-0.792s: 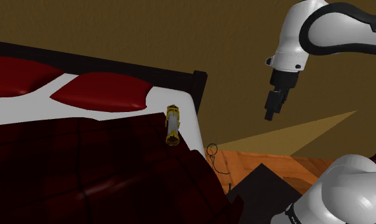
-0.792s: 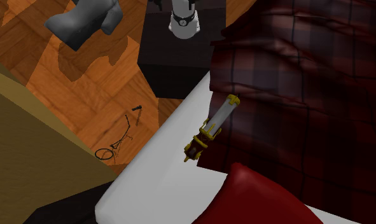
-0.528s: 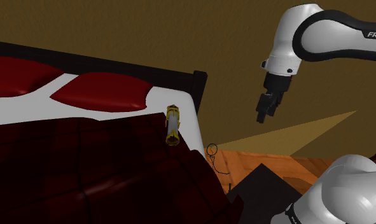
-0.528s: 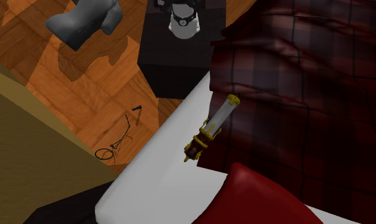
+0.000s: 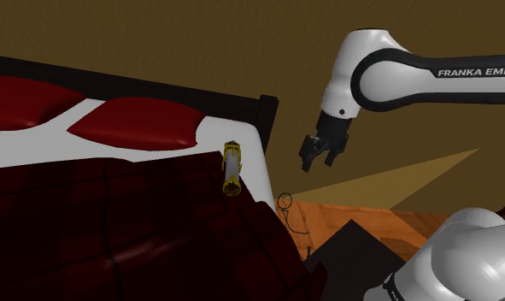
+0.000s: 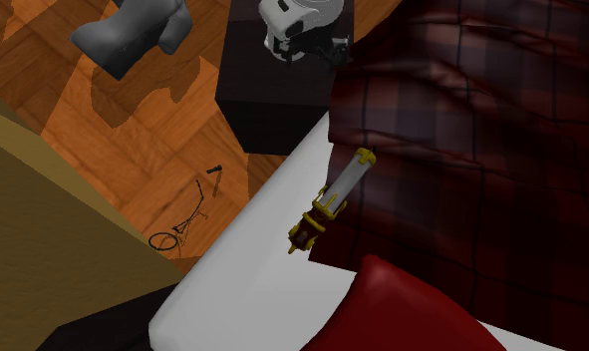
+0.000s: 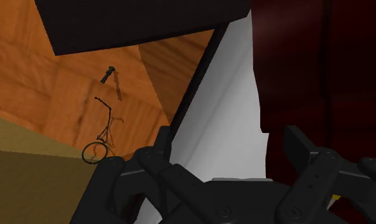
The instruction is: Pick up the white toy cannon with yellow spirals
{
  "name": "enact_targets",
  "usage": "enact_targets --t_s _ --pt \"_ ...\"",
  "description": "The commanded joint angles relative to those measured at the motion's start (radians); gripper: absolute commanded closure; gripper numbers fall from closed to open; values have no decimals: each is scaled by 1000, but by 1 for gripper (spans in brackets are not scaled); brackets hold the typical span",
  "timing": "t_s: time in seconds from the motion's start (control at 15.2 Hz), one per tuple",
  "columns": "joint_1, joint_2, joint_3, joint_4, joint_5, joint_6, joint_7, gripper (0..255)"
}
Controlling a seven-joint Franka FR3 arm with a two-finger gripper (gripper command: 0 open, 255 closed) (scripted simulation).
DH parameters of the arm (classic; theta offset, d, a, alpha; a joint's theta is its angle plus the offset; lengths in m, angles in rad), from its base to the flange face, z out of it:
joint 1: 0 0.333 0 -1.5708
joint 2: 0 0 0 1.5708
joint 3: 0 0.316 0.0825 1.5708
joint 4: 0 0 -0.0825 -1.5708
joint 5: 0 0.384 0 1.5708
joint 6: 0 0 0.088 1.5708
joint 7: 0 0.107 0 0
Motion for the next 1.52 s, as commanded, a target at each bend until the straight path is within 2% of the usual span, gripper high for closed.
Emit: enact_targets --t_s 0.0,0.33,0.59,0.79,1.06,1.32,1.45 --pt "-10 53 38 7 13 83 76 0" --pt "-48 205 133 49 4 272 268 0" --pt "-92 345 204 112 -57 403 443 0" --pt "-126 457 250 176 -140 482 592 0" --pt "-154 613 282 284 -300 554 814 0" --pt "-135 766 262 416 -475 582 1032 0" --pt "-129 776 255 413 -485 593 1042 0"
